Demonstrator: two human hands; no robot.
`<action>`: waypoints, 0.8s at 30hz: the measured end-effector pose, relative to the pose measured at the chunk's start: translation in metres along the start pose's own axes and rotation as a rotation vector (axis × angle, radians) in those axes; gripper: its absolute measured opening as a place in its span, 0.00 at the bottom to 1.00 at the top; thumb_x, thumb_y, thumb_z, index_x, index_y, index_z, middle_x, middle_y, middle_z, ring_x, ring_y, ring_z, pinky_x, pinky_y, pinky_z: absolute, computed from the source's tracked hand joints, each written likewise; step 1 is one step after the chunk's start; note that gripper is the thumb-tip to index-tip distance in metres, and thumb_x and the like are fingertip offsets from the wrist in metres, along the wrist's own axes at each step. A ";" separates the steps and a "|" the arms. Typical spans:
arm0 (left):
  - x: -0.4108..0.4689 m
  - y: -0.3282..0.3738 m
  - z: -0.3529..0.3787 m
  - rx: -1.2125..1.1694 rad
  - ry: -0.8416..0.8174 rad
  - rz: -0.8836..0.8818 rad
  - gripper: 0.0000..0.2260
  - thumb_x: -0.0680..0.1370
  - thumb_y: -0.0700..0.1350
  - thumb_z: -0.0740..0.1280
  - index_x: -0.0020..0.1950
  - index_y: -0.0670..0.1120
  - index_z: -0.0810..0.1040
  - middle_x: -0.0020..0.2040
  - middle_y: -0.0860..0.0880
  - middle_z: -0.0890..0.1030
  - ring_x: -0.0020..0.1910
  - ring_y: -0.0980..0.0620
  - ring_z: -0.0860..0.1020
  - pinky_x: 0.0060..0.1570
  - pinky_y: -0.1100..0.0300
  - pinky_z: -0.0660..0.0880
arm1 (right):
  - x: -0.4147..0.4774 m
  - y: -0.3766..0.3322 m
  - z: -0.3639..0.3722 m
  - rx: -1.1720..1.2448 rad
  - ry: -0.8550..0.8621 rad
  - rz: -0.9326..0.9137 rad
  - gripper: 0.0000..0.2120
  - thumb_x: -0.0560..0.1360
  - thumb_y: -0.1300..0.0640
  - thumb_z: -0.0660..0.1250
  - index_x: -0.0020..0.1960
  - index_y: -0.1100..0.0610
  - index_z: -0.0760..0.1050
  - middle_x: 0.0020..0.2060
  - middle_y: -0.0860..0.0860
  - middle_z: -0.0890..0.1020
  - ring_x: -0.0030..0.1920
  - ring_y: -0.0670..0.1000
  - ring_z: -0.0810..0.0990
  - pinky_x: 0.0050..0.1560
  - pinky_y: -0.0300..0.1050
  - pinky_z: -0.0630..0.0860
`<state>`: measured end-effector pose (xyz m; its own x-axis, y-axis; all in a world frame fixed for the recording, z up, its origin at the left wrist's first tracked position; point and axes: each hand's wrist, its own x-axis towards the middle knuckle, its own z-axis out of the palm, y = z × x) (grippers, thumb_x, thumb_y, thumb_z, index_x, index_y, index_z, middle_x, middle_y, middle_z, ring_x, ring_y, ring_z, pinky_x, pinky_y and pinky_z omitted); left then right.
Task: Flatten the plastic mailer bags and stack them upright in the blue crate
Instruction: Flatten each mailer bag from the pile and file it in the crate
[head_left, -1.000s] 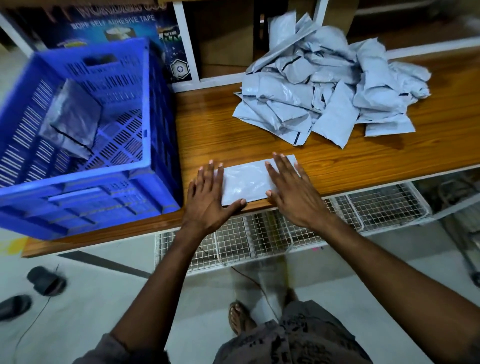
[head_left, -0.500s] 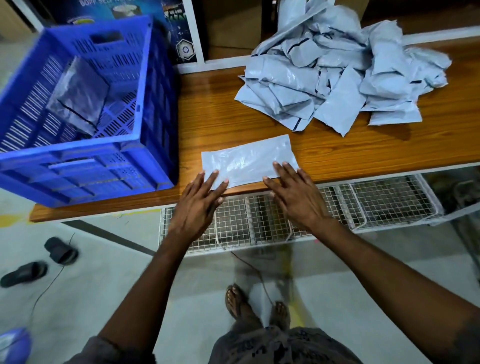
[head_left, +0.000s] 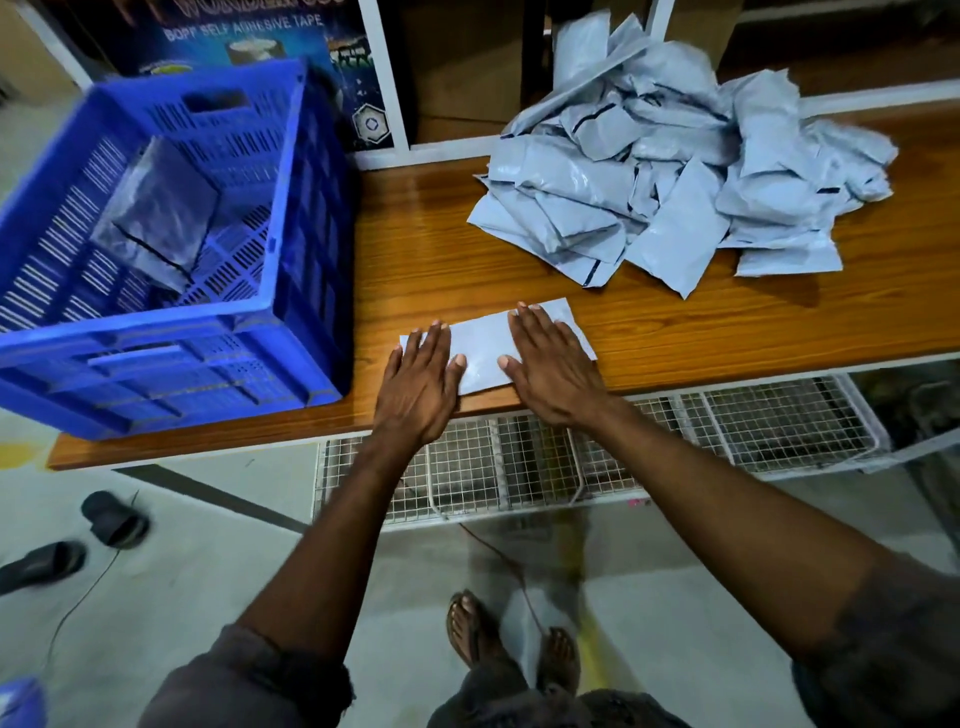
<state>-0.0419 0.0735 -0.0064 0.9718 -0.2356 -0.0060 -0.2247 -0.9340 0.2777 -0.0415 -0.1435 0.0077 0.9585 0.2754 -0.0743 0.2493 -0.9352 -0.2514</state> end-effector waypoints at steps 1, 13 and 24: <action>0.000 -0.002 0.004 -0.008 0.004 -0.021 0.31 0.85 0.62 0.41 0.85 0.47 0.52 0.85 0.49 0.52 0.83 0.48 0.50 0.80 0.48 0.48 | 0.001 0.003 0.004 -0.012 0.007 0.020 0.34 0.84 0.37 0.40 0.83 0.55 0.40 0.82 0.52 0.41 0.81 0.49 0.38 0.81 0.52 0.41; -0.013 -0.021 0.005 -0.014 0.022 -0.091 0.35 0.83 0.66 0.35 0.85 0.48 0.43 0.85 0.50 0.43 0.83 0.50 0.44 0.80 0.48 0.43 | -0.017 0.027 -0.005 -0.114 -0.073 0.232 0.47 0.76 0.24 0.35 0.81 0.57 0.32 0.80 0.56 0.34 0.80 0.55 0.31 0.79 0.59 0.34; -0.047 -0.002 -0.028 -0.247 0.397 0.067 0.19 0.86 0.44 0.59 0.77 0.43 0.70 0.77 0.43 0.70 0.74 0.45 0.70 0.71 0.48 0.70 | -0.014 -0.008 -0.003 -0.312 -0.083 -0.208 0.50 0.77 0.37 0.68 0.83 0.51 0.37 0.82 0.56 0.44 0.82 0.57 0.43 0.80 0.58 0.47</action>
<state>-0.0855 0.0941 0.0205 0.9187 -0.1276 0.3738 -0.3111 -0.8168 0.4858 -0.0563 -0.1406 0.0138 0.8715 0.4717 -0.1339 0.4799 -0.8766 0.0350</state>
